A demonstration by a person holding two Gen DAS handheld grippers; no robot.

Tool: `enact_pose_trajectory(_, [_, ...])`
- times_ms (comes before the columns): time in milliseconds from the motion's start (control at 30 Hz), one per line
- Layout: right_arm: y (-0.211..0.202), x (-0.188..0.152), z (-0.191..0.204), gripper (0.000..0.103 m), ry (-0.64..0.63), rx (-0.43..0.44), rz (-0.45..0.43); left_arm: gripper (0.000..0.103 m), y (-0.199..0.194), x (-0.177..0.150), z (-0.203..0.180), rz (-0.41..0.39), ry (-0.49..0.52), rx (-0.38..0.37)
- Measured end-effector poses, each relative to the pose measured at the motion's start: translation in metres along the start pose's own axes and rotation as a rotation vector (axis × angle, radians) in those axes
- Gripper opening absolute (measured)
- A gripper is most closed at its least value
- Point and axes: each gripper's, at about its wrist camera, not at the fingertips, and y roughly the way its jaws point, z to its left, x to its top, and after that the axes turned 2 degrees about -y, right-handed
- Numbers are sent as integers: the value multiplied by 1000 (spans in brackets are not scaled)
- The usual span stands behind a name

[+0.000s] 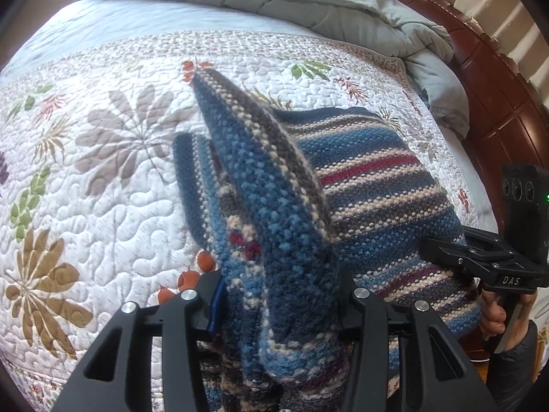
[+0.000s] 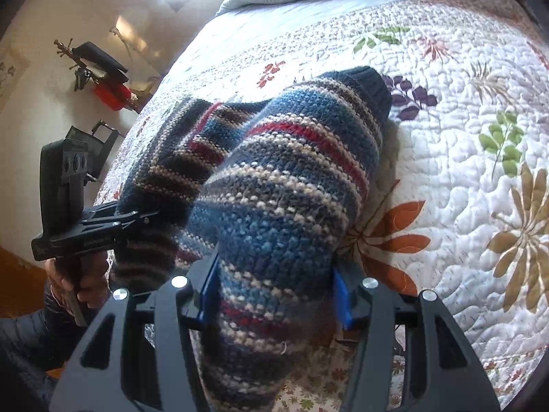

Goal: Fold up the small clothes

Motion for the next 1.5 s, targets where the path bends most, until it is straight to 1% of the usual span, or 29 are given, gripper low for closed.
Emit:
enact_pose_trajectory(167, [15,-13,-11,58,36,-11,38,48,6,-8,4,6,-2,-1])
enact_pose_trajectory(300, [19,-20,-16,63,67,-4,38,49,9,-14,5,1,2,3])
enact_pose_trajectory(433, [17,-24,-15,72,89,1,36,51,8,-19,7,-10,-5,4])
enact_pose_trajectory(600, [11,-40,-16,76,133,15,54,52,8,-24,6,-18,-9,8])
enact_pose_trajectory(800, [12,-70,-22,78,205,74,92,54,0,-31,12,-29,-11,17])
enact_pose_trajectory(867, [17,-70,-21,76,194,74,108,54,-2,-32,12,-33,-12,24])
enact_pose_trajectory(933, [21,-73,-15,51,182,73,122,55,-5,-35,14,-34,-15,29])
enact_pose_trajectory(967, [22,-73,-14,47,183,69,128,55,-6,-37,15,-34,-14,32])
enact_pose_trajectory(1000, [21,-72,-13,34,182,69,127,55,-7,-38,15,-33,-15,34])
enact_pose_trajectory(1033, [20,-72,-11,30,177,71,127,56,-8,-39,16,-34,-18,36])
enact_pose_trajectory(1100, [15,-71,-11,25,186,66,123,57,-9,-43,15,-35,-20,42])
enact_pose_trajectory(1167, [6,-72,-13,24,188,60,111,58,-8,-45,12,-37,-23,47])
enact_pose_trajectory(1300, [15,-79,-21,24,211,24,164,62,2,-54,8,-29,-14,73])
enact_pose_trajectory(1367, [22,-80,-24,26,227,21,186,64,5,-58,9,-30,-10,79])
enact_pose_trajectory(1400, [21,-79,-25,30,236,38,181,64,3,-58,10,-33,-11,75])
enact_pose_trajectory(1433, [17,-77,-24,40,231,40,173,64,-1,-58,12,-31,-13,64])
enact_pose_trajectory(1500, [2,-71,-24,47,202,11,135,65,-12,-58,17,-31,-9,47])
